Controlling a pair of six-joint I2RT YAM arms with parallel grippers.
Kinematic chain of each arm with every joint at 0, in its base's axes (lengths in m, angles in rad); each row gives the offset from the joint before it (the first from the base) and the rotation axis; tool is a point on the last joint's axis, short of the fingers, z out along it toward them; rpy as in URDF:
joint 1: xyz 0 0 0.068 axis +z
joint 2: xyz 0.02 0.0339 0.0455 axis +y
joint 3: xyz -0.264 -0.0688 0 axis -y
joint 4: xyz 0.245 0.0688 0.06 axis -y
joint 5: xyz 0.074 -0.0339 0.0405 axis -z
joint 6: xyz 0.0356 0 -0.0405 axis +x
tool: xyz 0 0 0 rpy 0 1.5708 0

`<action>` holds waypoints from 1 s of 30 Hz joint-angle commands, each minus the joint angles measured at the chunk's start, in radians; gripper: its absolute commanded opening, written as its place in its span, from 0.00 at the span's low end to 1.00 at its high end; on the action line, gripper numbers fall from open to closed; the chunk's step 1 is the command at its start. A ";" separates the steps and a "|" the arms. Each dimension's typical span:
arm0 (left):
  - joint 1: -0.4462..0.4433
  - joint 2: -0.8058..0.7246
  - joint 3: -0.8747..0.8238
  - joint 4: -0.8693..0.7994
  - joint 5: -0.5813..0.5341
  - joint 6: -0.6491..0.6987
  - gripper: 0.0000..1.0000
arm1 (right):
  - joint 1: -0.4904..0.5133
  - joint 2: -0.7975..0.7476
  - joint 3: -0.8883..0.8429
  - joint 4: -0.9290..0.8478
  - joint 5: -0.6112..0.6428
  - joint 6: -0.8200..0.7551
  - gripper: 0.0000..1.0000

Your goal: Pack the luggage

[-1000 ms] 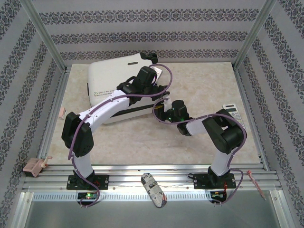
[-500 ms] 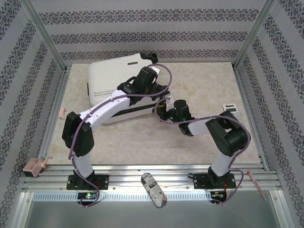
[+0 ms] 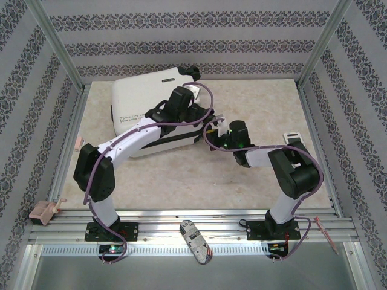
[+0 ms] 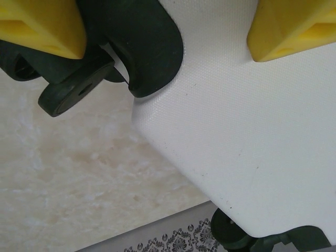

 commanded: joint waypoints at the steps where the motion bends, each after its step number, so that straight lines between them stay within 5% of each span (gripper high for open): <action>1: 0.080 0.010 -0.079 -0.162 -0.063 0.011 0.82 | -0.056 -0.024 0.041 0.053 -0.017 -0.014 0.00; 8: 0.093 -0.055 -0.168 -0.142 -0.062 0.012 0.81 | 0.003 -0.042 0.011 0.084 -0.135 -0.036 0.00; 17: 0.130 -0.199 -0.366 -0.154 -0.087 -0.041 0.81 | 0.128 -0.100 -0.044 0.068 -0.052 -0.061 0.00; 23: 0.197 -0.268 -0.448 -0.163 -0.095 -0.091 0.81 | 0.086 -0.063 0.032 -0.014 0.181 -0.022 0.00; 30: 0.242 -0.285 -0.482 -0.145 -0.086 -0.100 0.81 | 0.036 -0.003 0.128 0.014 0.129 -0.013 0.00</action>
